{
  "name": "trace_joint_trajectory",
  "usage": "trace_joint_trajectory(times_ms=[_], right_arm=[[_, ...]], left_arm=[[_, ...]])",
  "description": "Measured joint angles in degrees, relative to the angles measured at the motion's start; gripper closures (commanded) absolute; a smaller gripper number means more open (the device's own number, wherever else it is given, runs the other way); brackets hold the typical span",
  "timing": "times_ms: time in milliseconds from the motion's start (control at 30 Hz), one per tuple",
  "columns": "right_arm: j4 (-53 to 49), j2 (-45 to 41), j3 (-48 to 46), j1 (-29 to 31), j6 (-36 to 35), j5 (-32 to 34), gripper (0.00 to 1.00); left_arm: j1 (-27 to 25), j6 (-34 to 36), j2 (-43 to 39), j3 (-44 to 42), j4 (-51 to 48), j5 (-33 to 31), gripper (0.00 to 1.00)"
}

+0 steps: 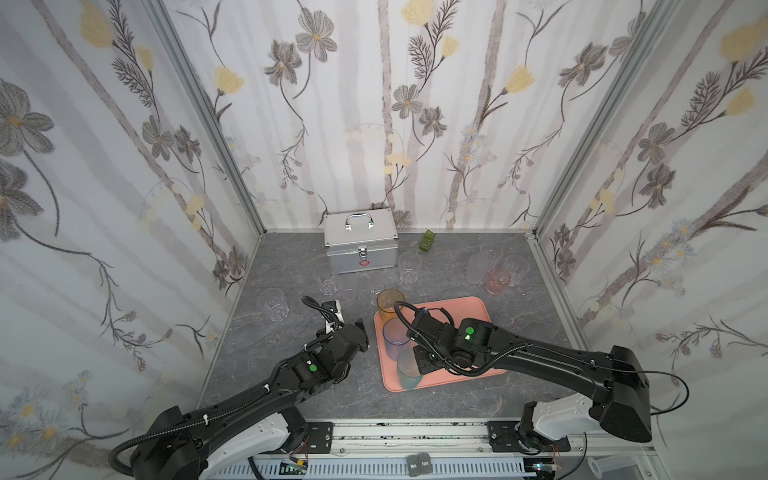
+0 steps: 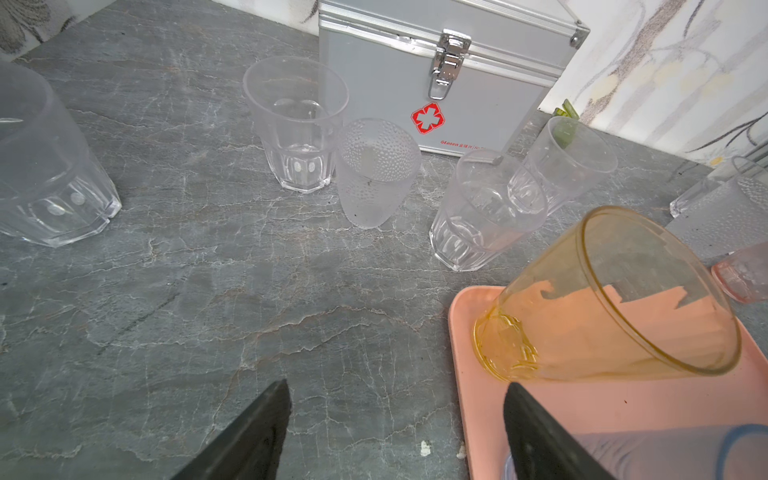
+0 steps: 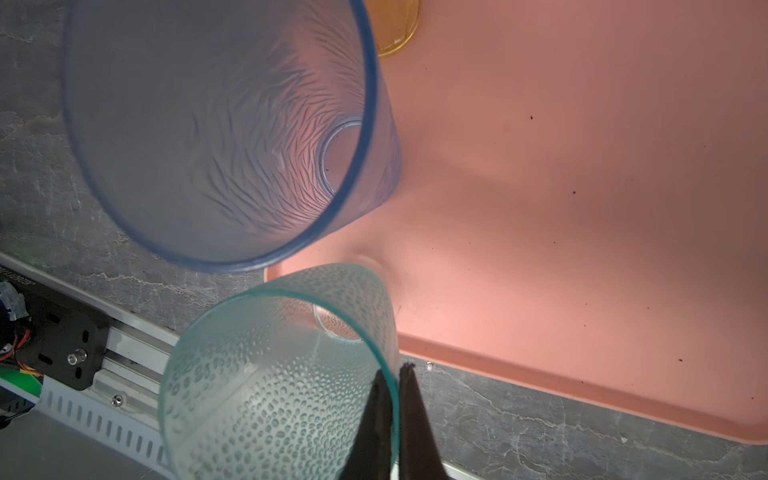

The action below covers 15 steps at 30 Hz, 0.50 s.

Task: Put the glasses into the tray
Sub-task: 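Carry the teal glass onto the tray edge nearest the robot and release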

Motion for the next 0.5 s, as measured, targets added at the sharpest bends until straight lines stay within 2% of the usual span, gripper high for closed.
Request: trace_joint_trajectory(times_ms=[367, 500], right_arm=[[1.49, 4.85, 1.86, 1.84, 0.42, 1.55, 1.0], [1.36, 5.16, 2.23, 1.95, 0.39, 2.01, 0.88]], left_arm=[[0.0, -0.04, -0.72, -0.7, 0.0, -0.39, 0.16], [0.0, -0.07, -1.38, -0.94, 0.0, -0.42, 0.16]])
